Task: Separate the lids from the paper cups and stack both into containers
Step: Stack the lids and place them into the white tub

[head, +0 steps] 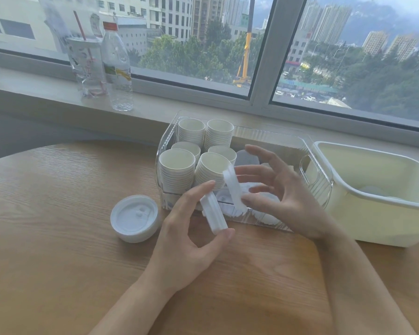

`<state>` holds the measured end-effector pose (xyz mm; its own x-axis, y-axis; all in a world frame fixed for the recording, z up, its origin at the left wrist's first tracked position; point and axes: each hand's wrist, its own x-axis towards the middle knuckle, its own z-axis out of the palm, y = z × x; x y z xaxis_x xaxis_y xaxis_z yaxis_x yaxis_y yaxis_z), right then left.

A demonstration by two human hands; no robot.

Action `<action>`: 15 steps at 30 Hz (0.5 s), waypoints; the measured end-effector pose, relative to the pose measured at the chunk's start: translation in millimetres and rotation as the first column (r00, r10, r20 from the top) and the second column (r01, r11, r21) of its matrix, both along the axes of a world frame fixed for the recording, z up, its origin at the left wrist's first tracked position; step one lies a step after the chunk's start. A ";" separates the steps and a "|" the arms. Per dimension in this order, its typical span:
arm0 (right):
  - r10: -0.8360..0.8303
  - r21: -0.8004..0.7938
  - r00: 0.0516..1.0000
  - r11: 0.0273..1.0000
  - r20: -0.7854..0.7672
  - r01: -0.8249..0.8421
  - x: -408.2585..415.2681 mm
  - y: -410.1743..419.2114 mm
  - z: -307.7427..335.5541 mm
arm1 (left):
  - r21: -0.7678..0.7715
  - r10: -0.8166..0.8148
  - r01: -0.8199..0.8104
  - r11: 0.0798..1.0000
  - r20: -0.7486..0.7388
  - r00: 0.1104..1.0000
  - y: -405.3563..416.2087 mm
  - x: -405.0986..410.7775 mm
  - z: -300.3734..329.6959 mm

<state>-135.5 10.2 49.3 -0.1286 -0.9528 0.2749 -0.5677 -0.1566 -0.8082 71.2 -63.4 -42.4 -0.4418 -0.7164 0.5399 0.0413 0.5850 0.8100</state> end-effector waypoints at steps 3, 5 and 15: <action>0.058 0.061 0.998 0.997 -0.015 -0.057 0.5 1.1 -1.0 | -0.007 -0.030 0.030 1.000 -0.012 0.999 1.3 0.0 1.4; 0.093 0.104 0.996 0.990 -0.005 -0.092 1.1 0.7 -2.5 | -0.001 -0.046 0.046 0.999 -0.026 0.999 2.3 -0.3 2.3; 0.172 0.155 0.985 0.972 0.027 -0.174 8.9 -2.3 -7.0 | 0.010 -0.071 0.071 0.997 -0.037 0.997 2.0 0.6 5.0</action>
